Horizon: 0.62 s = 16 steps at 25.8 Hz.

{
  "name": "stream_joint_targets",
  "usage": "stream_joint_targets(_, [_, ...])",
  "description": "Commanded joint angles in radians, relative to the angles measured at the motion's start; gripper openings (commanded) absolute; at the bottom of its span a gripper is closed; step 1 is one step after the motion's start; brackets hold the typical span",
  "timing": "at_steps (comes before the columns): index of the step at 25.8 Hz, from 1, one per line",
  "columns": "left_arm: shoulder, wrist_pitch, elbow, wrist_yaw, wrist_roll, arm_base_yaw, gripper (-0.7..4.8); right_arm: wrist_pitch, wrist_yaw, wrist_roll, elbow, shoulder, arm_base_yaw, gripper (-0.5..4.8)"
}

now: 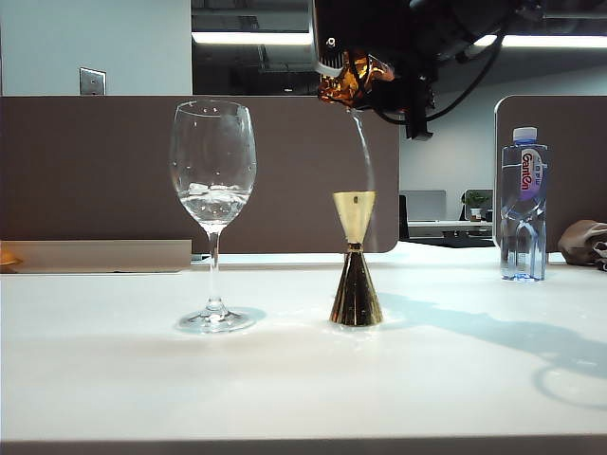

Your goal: Pick up the small amber measuring cup and pour the water in it into the jigger, then pick up the jigger and pour the water in it into the wine glass.

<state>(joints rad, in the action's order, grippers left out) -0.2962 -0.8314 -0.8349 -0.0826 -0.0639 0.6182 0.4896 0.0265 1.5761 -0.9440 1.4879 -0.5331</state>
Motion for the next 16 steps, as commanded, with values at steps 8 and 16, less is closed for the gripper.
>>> stream_joint_targets(8, [0.000,0.008,-0.004,0.000,0.004,0.001,-0.02,0.002,-0.189,-1.067,0.090,-0.042,0.063,-0.05])
stream_joint_targets(16, [0.000,0.008,-0.004,0.000,0.004,0.001,-0.02,0.297,-0.061,-1.560,0.406,0.009,0.247,-0.05])
